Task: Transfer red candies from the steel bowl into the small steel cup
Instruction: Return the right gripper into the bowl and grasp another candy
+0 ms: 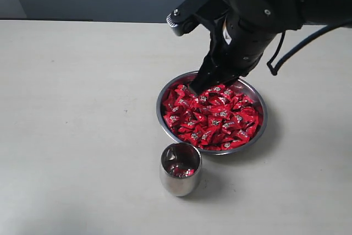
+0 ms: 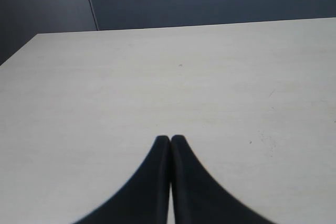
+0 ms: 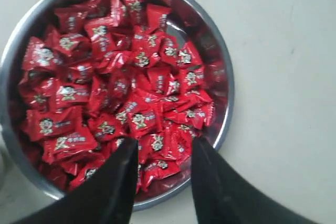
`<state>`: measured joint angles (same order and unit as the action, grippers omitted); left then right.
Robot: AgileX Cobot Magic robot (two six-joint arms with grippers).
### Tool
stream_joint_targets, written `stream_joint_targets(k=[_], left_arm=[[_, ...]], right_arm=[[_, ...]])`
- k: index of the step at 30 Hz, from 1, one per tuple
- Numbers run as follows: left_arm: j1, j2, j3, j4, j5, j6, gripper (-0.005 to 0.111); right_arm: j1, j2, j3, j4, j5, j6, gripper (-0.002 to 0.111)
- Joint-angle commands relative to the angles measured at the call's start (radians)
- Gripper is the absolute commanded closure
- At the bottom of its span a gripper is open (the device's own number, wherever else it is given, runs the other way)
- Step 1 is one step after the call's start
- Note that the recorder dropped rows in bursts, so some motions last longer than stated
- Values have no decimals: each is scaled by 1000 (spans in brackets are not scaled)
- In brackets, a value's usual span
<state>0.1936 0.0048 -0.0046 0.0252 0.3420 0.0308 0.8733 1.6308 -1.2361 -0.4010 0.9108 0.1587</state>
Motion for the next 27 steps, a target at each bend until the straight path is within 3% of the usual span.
stream_joint_targets(k=[1,8,27], left_arm=[[-7,-5,5,2,-8,-1,106],[-7,-5,5,2,-8,-1,106],[-7,-5,5,2,-8,-1,106]], right_arm=[[-76,2,-5,-7,-35,20,74],[-155,70,-5,153,-74,-35,74],[-155,302,-136,354,-30,-246,74]])
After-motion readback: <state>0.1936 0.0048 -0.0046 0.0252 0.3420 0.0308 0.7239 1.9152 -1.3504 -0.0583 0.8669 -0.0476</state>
